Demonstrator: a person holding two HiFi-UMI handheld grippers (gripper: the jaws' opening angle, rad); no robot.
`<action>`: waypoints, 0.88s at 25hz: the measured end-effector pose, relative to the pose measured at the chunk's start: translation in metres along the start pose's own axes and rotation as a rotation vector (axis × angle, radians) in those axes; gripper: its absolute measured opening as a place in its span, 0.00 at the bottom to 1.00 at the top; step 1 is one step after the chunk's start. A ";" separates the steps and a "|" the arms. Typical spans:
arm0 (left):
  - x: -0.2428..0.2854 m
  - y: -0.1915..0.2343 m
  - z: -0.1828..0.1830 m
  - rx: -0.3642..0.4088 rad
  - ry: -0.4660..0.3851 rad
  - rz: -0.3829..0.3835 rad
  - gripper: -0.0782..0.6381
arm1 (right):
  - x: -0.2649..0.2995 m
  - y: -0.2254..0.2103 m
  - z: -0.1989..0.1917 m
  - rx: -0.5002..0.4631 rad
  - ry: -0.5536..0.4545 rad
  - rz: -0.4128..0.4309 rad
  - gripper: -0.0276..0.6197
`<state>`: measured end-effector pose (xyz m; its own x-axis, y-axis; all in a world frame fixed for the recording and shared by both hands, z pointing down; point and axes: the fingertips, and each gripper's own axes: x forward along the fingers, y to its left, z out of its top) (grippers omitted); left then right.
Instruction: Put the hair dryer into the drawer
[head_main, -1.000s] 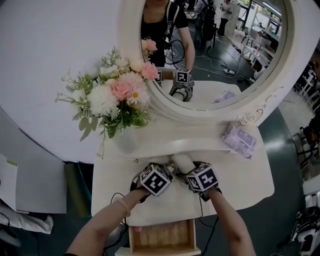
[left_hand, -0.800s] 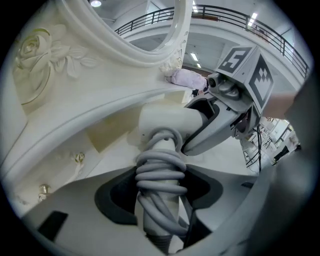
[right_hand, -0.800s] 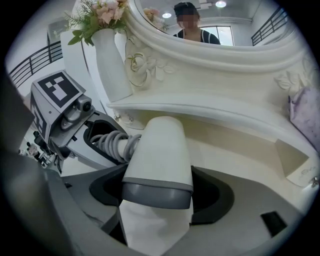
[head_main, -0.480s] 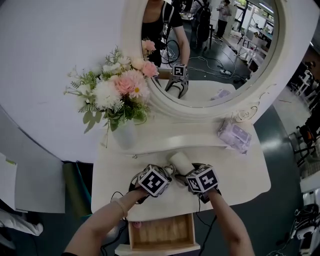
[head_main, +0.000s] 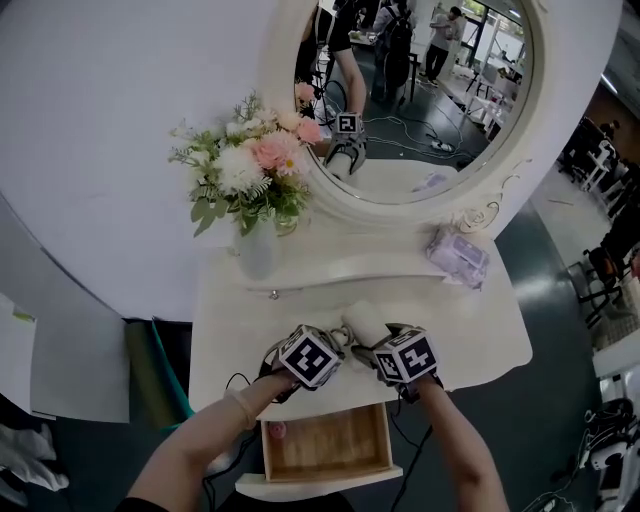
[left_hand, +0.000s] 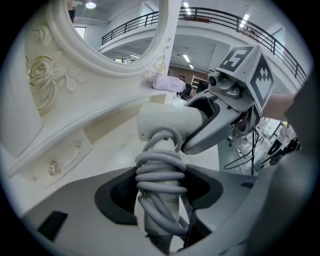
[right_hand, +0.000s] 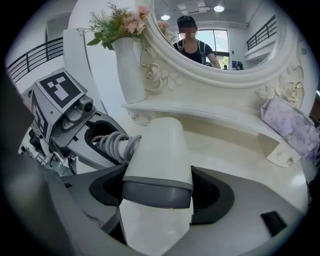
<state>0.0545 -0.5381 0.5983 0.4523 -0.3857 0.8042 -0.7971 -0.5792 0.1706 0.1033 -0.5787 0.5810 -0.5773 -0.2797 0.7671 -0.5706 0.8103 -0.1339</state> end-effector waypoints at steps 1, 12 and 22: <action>-0.003 -0.005 -0.001 0.007 -0.002 -0.002 0.48 | -0.005 0.003 -0.002 -0.001 0.000 -0.008 0.60; -0.043 -0.057 -0.018 0.073 -0.028 -0.035 0.48 | -0.059 0.048 -0.023 0.012 -0.010 -0.074 0.60; -0.067 -0.102 -0.046 0.121 -0.046 -0.066 0.48 | -0.094 0.090 -0.058 0.050 -0.020 -0.120 0.60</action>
<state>0.0872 -0.4205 0.5533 0.5224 -0.3745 0.7661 -0.7122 -0.6857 0.1504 0.1402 -0.4501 0.5328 -0.5148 -0.3839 0.7666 -0.6641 0.7440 -0.0734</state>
